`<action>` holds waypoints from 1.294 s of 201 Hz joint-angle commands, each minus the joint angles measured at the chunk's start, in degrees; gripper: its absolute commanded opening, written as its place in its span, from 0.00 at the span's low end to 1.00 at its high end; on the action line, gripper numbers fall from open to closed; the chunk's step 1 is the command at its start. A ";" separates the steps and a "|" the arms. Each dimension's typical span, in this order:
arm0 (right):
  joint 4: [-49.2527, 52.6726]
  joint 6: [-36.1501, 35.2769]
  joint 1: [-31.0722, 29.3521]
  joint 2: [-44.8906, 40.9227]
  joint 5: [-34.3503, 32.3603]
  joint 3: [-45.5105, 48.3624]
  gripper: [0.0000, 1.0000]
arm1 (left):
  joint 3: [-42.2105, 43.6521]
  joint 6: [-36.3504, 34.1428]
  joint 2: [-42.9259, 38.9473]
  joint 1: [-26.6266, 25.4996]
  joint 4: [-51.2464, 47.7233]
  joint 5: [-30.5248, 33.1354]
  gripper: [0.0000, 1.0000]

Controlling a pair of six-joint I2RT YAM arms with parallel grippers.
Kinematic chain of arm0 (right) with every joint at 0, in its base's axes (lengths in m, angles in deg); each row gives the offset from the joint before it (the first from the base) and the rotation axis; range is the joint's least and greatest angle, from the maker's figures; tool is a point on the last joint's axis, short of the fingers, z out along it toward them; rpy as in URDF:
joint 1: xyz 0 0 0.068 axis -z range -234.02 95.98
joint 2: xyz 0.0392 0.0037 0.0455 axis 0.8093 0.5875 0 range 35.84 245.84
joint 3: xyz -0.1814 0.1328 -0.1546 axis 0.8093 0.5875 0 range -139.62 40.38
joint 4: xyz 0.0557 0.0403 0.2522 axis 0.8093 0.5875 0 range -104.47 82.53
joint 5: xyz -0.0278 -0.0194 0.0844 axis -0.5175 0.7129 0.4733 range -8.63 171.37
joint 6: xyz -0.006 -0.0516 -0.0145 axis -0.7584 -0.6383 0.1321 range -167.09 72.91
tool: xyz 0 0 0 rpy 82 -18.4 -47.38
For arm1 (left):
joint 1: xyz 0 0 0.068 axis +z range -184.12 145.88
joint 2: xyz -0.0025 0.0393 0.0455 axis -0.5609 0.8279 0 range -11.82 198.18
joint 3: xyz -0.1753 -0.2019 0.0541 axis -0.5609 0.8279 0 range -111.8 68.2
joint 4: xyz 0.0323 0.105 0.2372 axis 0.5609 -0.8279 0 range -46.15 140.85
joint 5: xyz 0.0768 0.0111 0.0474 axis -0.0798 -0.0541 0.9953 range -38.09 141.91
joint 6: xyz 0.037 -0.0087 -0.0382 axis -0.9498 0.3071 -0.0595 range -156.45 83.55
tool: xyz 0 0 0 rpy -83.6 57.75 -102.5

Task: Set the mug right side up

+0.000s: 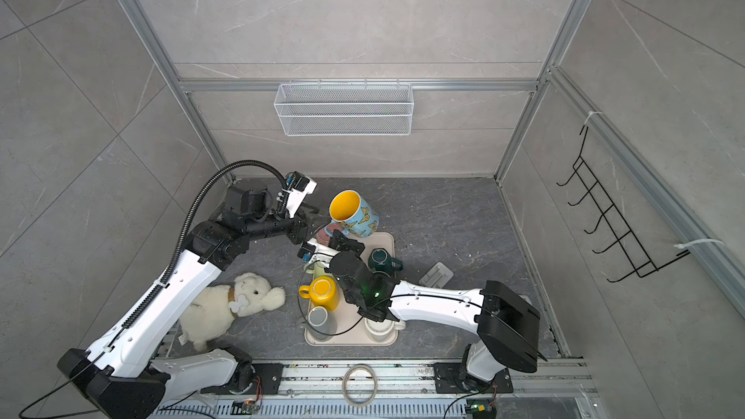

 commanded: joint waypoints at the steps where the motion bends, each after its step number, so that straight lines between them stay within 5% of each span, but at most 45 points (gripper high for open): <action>1: -11.00 4.19 0.40 -5.80 -1.16 -1.78 0.00 | 0.23 -1.63 0.84 0.12 -5.11 -0.17 0.49; 130: -11.16 2.60 1.15 -7.62 2.45 0.07 0.00 | -3.43 -8.76 2.65 0.09 -15.99 -14.31 0.46; 260: -11.83 0.88 1.24 -9.93 7.84 1.71 0.00 | -5.02 -10.52 7.85 0.16 -20.65 -11.87 0.38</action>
